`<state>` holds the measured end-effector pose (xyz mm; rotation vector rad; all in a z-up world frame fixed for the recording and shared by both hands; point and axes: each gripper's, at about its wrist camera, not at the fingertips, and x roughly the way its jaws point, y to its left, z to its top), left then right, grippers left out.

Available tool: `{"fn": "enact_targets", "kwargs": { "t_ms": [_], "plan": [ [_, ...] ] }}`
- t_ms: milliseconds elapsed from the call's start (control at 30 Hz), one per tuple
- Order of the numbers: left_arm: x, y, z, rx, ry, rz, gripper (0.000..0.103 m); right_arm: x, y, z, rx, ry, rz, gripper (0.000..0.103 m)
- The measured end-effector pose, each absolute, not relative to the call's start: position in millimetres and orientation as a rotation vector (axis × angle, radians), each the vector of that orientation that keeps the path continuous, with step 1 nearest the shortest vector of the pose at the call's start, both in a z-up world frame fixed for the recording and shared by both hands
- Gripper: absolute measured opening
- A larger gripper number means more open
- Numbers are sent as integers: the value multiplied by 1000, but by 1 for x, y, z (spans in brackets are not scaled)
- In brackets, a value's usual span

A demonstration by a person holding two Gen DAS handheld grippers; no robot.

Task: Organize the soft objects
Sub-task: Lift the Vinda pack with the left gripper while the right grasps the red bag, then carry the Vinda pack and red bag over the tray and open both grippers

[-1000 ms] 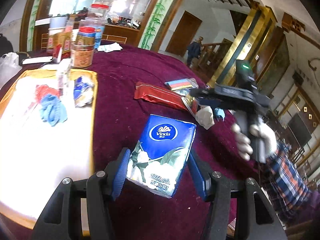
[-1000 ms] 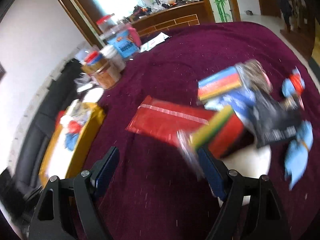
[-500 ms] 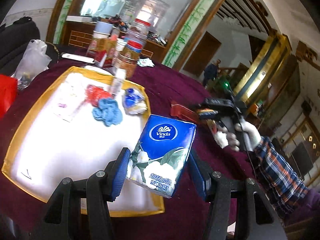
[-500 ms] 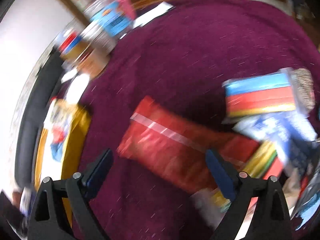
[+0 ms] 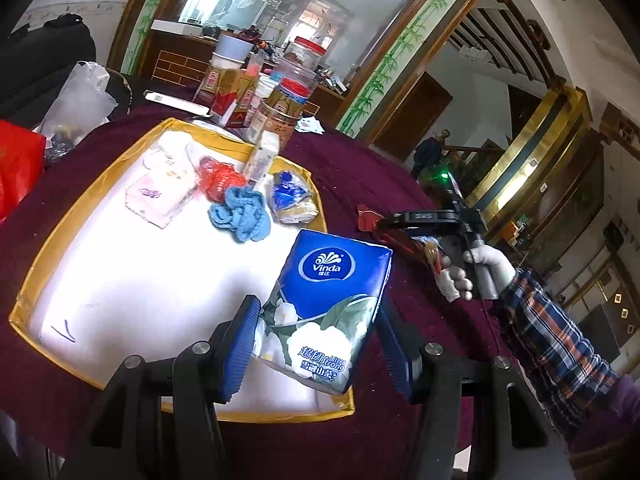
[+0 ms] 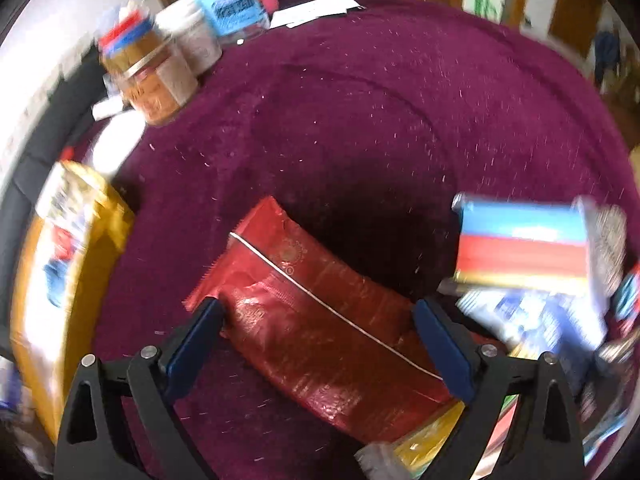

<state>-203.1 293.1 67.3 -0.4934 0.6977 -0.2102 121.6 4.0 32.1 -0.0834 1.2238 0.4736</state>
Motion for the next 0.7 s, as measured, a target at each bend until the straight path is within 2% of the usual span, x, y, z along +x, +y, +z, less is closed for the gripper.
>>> {"fn": "enact_targets", "kwargs": {
  "t_ms": [100, 233, 400, 500, 567, 600, 700],
  "plan": [
    [-202, 299, 64, -507, 700, -199, 61, 112, -2, 34, 50, 1310, 596, 98],
    [-199, 302, 58, -523, 708, -204, 61, 81, 13, 31, -63, 1374, 698, 99],
    [-198, 301, 55, -528, 717, -201, 61, 52, 43, 24, -348, 1252, 517, 99],
    [-199, 301, 56, -524, 720, -186, 61, 47, 55, 20, -343, 1181, 452, 97],
    [-201, 302, 57, -511, 721, -176, 61, 41, 55, 25, -320, 1144, 444, 82],
    [-202, 304, 59, -500, 721, -165, 61, 38, 53, 30, -306, 1123, 441, 59],
    [-200, 311, 62, -463, 730, -125, 61, 34, 43, 38, -187, 1143, 477, 51]
  ]
}}
